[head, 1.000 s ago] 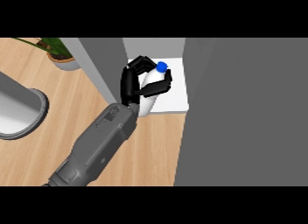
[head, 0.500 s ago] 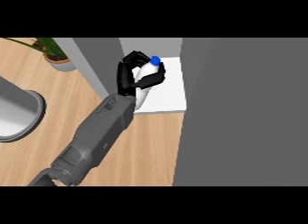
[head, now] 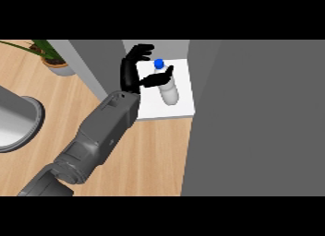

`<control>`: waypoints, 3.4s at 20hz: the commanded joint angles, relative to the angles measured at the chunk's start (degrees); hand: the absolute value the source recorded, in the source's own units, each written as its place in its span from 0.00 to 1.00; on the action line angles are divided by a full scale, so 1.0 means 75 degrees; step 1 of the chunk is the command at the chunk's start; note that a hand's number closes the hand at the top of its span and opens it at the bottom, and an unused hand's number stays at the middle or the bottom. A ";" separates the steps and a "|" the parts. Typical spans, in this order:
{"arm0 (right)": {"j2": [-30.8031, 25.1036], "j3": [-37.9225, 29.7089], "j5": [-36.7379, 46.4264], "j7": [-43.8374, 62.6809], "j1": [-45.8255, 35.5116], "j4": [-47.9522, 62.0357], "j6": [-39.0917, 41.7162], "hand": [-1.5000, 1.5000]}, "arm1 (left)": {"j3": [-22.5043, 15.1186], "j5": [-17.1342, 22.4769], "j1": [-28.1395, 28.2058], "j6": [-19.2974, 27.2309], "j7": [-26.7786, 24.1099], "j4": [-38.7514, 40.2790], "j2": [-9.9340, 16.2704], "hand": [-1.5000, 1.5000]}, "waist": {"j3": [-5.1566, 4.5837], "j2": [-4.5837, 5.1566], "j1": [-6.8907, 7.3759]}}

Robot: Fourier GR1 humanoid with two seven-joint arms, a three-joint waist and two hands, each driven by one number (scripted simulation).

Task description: Pick up the bottled water, place it into the cabinet and close the cabinet

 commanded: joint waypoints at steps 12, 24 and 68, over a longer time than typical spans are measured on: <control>-0.0021 -0.0248 -0.0478 0.0008 0.0213 -0.0458 0.0299 0.00 | 0.0627 0.0287 -0.0301 -0.0546 -0.0737 0.0588 -0.0068 0.00 | 0.0000 0.0040 -0.0117; 0.0125 -0.0275 -0.0332 -0.0298 0.0285 -0.0074 0.0443 0.00 | 0.0548 0.0241 -0.0498 -0.2788 -0.0822 0.0108 -0.0068 0.00 | 0.0002 -0.0015 -0.0010; 0.0935 0.3332 0.1313 0.3647 -0.2109 -0.0191 0.0307 1.00 | -0.1525 0.0267 0.9030 -0.2400 0.0871 -1.1893 0.3187 1.00 | -0.0020 -0.0213 0.0688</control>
